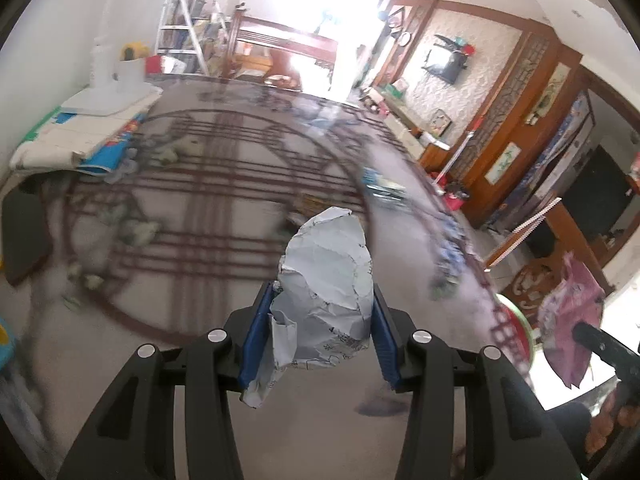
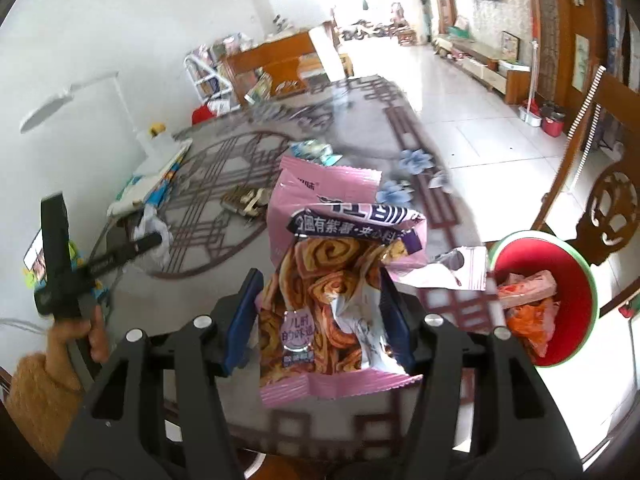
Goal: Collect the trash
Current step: 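Carry the crumpled paper and pink wrapper over the red bin with both tools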
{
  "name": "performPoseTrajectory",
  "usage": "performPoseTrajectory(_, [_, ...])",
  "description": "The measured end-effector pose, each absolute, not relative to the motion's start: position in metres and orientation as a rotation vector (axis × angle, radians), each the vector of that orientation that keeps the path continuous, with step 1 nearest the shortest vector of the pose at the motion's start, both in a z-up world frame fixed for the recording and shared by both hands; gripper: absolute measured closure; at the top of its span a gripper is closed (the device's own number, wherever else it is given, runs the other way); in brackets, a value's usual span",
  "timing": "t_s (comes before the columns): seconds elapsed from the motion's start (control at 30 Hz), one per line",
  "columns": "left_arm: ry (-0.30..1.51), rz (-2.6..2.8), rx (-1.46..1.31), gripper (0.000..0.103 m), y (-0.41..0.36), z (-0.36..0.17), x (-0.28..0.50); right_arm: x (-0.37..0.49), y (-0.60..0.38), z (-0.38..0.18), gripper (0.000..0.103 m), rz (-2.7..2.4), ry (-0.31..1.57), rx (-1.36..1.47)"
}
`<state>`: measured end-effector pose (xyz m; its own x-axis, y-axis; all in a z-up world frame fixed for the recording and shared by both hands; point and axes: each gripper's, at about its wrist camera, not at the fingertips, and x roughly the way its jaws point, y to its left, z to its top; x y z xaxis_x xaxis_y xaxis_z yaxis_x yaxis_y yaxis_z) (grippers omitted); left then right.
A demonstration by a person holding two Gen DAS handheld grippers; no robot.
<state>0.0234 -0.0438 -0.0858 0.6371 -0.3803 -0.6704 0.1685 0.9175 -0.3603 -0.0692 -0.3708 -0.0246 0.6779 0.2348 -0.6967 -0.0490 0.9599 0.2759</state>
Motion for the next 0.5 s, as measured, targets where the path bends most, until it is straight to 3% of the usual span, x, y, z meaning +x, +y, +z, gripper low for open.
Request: performPoseTrajectory(0.5, [0.814,-0.629,-0.205,0.059,-0.215,-0.040,0.000,-0.103,-0.474,-0.031,0.047,0.024,0.748,0.426])
